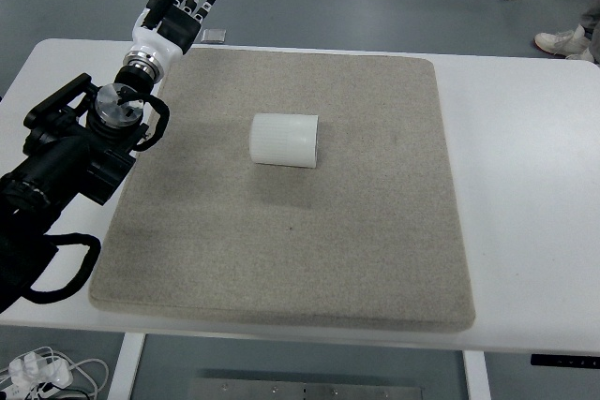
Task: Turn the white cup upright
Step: 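Raise the left hand and swing it toward the white cup, then reach the left hand over the lying white cup, fingers pointing down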
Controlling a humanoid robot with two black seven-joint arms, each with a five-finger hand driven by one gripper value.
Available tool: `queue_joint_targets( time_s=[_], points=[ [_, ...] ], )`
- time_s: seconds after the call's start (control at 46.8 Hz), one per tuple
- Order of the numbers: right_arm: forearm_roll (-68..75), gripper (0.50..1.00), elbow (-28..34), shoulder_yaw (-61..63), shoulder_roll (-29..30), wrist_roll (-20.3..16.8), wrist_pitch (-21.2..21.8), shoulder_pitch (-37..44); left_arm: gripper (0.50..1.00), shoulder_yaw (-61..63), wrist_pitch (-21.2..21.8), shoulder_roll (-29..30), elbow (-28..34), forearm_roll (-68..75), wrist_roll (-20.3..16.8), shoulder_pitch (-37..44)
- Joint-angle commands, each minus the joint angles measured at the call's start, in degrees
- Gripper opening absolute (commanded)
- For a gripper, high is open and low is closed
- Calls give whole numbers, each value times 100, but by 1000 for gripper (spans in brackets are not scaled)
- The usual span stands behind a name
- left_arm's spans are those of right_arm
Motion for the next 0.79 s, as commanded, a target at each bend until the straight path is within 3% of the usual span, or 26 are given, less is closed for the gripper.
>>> queue_joint_targets(
  time_s=[0.0, 0.107, 0.449, 0.769],
  points=[
    [0, 952, 0, 0, 0, 0, 2, 0, 999, 37, -192, 46, -3, 38, -9, 7],
    [0, 952, 0, 0, 0, 0, -7, 0, 999, 405, -500, 46, -3, 74, 0, -98],
    [0, 952, 0, 0, 0, 0, -7, 0, 999, 1056, -720, 72, 15, 187, 0, -423],
    [0, 952, 0, 0, 0, 0, 2, 0, 996, 1487, -720, 55, 6, 2410, 0, -907]
  ],
)
